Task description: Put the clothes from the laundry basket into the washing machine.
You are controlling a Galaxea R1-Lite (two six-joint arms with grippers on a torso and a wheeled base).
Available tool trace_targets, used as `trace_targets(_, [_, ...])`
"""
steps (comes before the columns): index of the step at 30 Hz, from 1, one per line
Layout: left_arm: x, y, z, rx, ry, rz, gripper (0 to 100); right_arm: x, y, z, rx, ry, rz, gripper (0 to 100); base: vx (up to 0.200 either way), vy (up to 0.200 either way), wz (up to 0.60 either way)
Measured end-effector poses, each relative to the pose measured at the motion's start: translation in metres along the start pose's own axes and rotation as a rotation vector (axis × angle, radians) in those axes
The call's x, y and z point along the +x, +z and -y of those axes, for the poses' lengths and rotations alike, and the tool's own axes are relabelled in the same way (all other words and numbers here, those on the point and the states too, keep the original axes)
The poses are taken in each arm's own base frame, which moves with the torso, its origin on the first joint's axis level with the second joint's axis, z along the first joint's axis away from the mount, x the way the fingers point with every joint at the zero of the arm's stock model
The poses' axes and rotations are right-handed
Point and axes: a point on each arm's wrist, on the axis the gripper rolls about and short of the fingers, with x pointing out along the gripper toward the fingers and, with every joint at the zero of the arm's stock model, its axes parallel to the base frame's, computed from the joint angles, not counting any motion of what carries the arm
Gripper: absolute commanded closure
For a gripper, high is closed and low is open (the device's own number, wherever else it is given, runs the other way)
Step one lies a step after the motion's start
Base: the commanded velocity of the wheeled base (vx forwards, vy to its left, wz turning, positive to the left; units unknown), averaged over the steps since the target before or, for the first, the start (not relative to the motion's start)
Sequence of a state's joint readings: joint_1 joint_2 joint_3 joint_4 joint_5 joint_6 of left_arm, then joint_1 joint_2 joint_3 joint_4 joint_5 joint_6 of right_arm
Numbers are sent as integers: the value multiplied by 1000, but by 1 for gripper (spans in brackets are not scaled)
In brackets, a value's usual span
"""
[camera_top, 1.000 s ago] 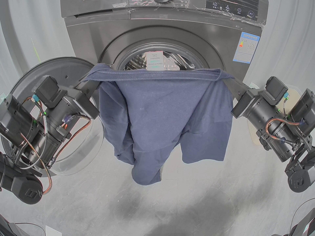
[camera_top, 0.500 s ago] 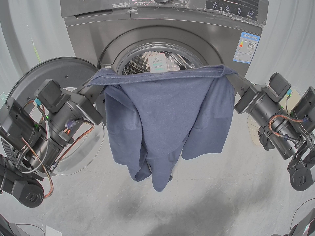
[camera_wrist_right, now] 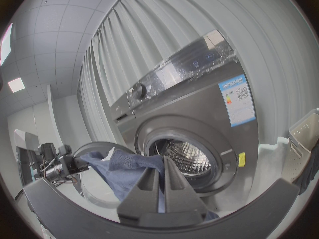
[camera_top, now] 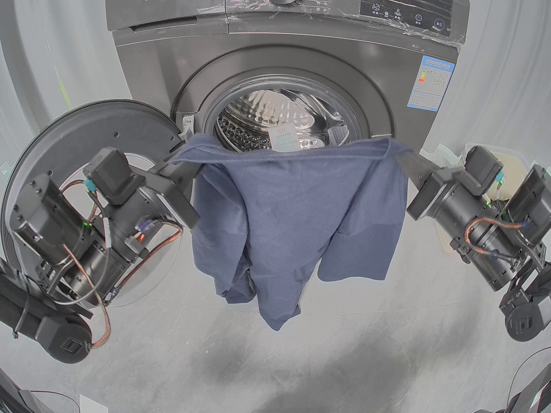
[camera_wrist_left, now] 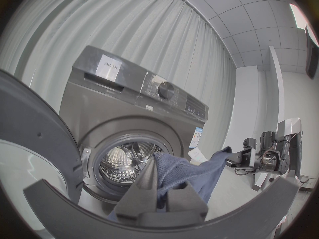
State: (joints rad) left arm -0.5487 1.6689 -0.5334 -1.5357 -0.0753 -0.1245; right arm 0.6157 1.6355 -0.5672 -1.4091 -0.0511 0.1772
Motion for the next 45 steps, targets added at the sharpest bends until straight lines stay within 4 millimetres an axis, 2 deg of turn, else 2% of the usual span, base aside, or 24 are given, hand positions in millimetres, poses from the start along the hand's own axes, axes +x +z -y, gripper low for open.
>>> trace_targets(8, [17, -25, 3, -6, -16, -44, 100, -6, -47, 0, 1, 0, -173, 100, 0, 0, 0])
trace_targets(9, [19, -26, 3, -7, -17, -45, 100, -6, -55, -2, 1, 6, -203, 0, 0, 0, 0])
trace_targets(16, [24, -29, 6, -9, -26, -40, 100, -12, -94, -16, 7, 53, -347, 0, 0, 0, 0])
trace_targets(23, [29, -23, 8, -9, -17, -9, 100, -33, -125, -18, -13, 89, -510, 0, 0, 0, 0])
trace_targets(26, [30, -18, 9, -10, -20, 9, 100, -32, -136, -19, -19, 93, -539, 0, 0, 0, 0])
trace_targets(32, [29, -7, 15, -15, -38, 44, 100, -10, -157, -20, -19, 94, -531, 0, 0, 0, 0])
trace_targets(45, [26, 8, 24, -25, -76, 85, 100, 61, -194, -27, -6, 129, -390, 0, 0, 0, 0])
